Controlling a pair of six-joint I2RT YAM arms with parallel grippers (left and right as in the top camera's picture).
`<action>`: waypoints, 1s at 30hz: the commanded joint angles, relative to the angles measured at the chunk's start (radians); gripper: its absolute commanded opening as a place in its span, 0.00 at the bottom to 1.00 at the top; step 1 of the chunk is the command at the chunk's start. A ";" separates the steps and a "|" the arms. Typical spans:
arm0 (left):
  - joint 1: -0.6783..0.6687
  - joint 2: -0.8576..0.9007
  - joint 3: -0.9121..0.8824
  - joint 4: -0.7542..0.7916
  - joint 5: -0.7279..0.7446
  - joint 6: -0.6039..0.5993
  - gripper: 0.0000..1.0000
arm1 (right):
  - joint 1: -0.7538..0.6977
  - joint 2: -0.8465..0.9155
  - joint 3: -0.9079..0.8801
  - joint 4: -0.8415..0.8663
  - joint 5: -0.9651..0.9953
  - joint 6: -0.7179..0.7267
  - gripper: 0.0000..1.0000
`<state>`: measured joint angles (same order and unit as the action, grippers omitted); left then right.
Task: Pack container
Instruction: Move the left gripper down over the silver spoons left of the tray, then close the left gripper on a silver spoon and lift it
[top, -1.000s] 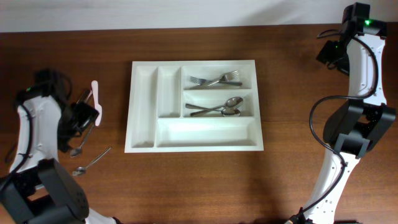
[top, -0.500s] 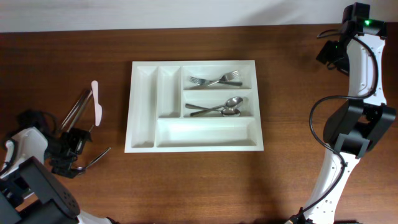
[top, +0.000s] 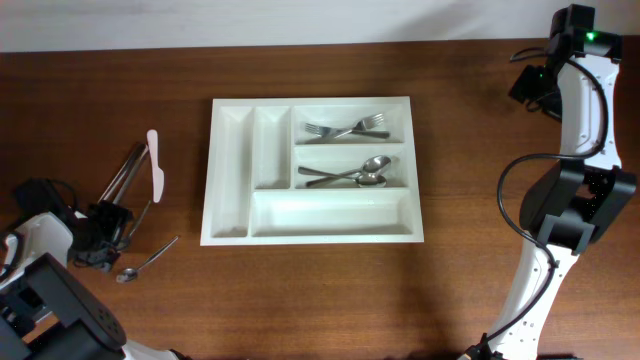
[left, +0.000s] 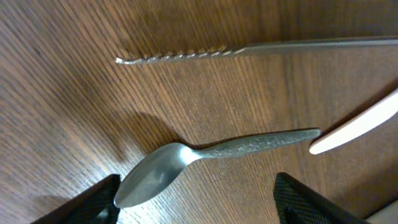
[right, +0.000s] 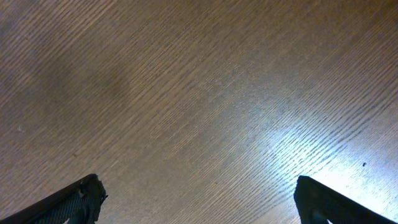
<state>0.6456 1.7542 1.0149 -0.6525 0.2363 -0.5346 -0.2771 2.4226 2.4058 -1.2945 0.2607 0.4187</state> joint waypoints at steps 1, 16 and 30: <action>0.005 0.002 -0.024 0.015 0.011 0.013 0.68 | 0.002 -0.053 0.019 0.000 0.001 0.000 0.99; 0.005 0.002 -0.073 0.058 -0.050 0.013 0.02 | 0.002 -0.053 0.019 0.000 0.001 0.000 0.99; 0.002 -0.101 0.005 0.064 0.129 0.059 0.02 | 0.002 -0.053 0.019 0.000 0.001 0.000 0.99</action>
<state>0.6456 1.7332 0.9646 -0.5835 0.3141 -0.5083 -0.2771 2.4222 2.4058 -1.2942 0.2607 0.4187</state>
